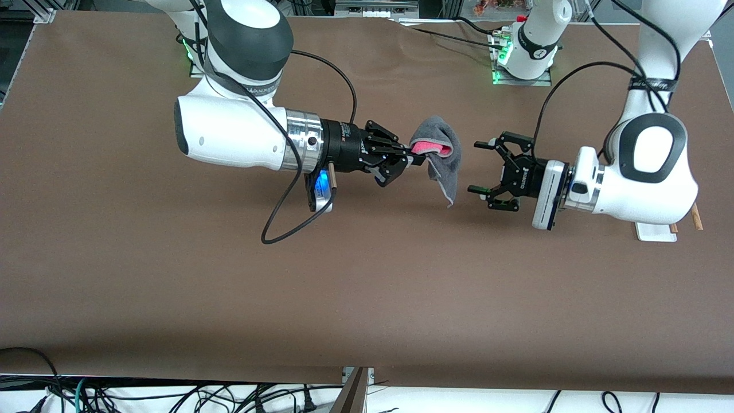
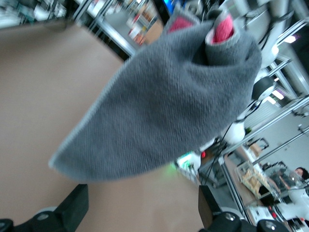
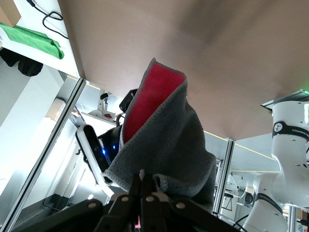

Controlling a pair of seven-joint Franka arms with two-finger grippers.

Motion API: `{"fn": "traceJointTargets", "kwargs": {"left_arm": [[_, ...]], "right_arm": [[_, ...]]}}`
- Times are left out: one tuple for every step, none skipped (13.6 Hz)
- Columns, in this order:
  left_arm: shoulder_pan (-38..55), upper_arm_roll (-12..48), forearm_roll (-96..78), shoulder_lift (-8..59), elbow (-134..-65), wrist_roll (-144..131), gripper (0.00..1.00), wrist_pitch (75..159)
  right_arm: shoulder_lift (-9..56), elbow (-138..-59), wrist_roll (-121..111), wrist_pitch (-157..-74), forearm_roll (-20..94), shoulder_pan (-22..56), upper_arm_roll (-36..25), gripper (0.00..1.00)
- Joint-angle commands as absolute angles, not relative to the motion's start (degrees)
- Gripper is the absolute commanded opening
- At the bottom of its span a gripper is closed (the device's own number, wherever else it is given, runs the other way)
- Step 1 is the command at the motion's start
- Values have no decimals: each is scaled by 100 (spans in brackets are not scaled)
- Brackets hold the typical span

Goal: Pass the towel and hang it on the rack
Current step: 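Hold the towel with the right gripper while the left gripper reaches it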

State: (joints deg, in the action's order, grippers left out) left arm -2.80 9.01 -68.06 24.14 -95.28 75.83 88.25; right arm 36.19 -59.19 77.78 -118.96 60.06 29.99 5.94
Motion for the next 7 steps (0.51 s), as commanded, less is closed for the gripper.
{"fn": "traceJointTargets", "kwargs": {"left_arm": [[-211, 923, -7250, 2873, -9343, 8321, 100, 8736], [-194, 932, -7434, 2970, -9334, 8489, 100, 8736], [-185, 923, -7505, 3032, -9256, 8621, 100, 8745], [-193, 932, -7515, 3215, -8968, 8735, 100, 8745], [-185, 940, -7541, 3426, -8695, 8876, 100, 8745], [-150, 940, -7689, 3523, -8605, 8929, 100, 8745], [-115, 940, -7777, 3559, -8605, 8938, 100, 8745]], "right_arm": [[3560, -5933, 7858, -11953, 6047, 2979, 624, 0], [3560, -5933, 7857, -11953, 6047, 2979, 624, 0], [3560, -5933, 7857, -11953, 6047, 2979, 624, 0], [3560, -5933, 7857, -11953, 6047, 2979, 624, 0], [3560, -5933, 7857, -11953, 6047, 2979, 624, 0], [3560, -5933, 7857, -11953, 6038, 2979, 615, 0], [3560, -5933, 7857, -11953, 6038, 2979, 615, 0]]}}
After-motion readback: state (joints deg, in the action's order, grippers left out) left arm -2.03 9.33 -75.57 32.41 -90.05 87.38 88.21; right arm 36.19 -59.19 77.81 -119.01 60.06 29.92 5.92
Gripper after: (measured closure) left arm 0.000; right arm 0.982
